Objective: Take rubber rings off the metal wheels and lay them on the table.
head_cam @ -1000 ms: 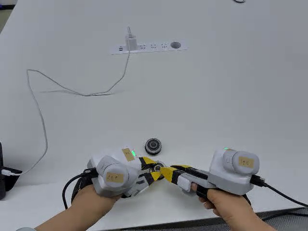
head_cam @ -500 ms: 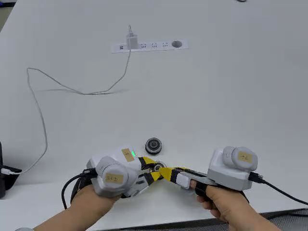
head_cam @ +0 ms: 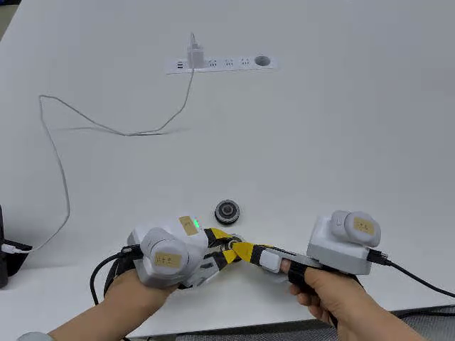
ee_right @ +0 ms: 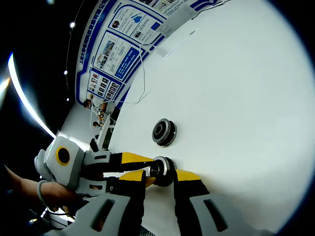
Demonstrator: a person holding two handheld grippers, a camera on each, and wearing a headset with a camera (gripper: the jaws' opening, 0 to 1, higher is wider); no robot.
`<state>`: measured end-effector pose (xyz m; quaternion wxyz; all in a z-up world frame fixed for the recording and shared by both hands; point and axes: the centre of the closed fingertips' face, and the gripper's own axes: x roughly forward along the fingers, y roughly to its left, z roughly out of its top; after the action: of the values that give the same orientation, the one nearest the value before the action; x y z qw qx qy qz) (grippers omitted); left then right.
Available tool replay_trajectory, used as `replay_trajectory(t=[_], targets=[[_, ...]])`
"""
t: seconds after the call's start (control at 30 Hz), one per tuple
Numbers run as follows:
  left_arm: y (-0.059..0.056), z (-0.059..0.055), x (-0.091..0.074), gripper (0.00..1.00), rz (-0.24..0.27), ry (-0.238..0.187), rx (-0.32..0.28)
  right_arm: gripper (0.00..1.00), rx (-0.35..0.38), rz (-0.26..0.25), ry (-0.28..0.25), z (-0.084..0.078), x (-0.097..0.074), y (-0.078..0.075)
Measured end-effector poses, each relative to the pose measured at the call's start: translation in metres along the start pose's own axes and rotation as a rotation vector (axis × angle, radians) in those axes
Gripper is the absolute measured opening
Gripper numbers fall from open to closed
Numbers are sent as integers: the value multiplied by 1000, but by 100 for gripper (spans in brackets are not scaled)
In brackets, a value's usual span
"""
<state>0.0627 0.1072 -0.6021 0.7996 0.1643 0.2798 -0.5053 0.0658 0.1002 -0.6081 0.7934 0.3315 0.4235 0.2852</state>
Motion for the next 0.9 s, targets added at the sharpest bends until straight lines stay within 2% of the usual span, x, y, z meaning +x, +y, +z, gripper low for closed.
replay_trajectory(t=[0.47, 0.9], targets=[[0, 0, 0, 13, -4, -1, 1, 22, -17, 20, 20, 0, -2, 2], [0, -1, 0, 13, -3, -4, -5, 15, -22, 29, 34, 2, -4, -1]])
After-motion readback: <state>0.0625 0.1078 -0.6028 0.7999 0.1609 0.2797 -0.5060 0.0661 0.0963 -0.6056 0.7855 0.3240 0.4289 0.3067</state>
